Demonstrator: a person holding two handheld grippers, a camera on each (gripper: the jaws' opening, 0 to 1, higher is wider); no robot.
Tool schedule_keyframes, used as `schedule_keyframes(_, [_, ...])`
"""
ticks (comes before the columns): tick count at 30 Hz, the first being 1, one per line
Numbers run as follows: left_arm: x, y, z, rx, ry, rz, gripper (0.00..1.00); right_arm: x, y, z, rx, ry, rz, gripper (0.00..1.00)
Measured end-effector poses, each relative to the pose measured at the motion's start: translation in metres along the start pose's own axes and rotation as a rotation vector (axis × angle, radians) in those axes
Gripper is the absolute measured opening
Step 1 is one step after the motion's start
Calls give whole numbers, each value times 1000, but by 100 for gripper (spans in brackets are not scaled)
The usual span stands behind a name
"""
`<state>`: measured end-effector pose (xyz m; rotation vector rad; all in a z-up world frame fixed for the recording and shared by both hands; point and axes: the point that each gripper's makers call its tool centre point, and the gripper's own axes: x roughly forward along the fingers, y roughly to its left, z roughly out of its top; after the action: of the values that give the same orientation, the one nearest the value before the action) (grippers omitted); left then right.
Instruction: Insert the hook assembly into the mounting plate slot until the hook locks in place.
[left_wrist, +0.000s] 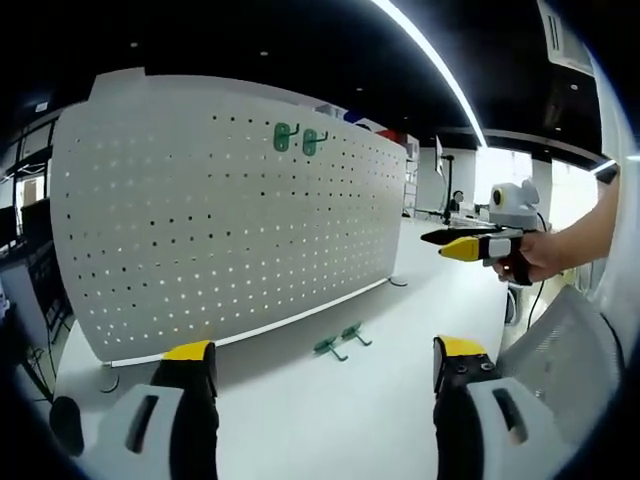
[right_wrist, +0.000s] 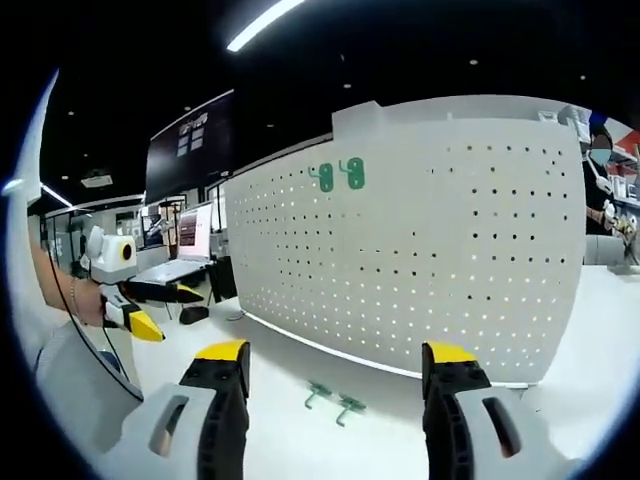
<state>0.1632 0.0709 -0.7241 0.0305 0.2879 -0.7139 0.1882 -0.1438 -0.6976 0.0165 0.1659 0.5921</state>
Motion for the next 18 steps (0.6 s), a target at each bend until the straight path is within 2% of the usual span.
schedule_keyframes(18, [-8, 1, -12, -11, 24, 8, 91, -21, -1, -32, 21, 83, -30, 69])
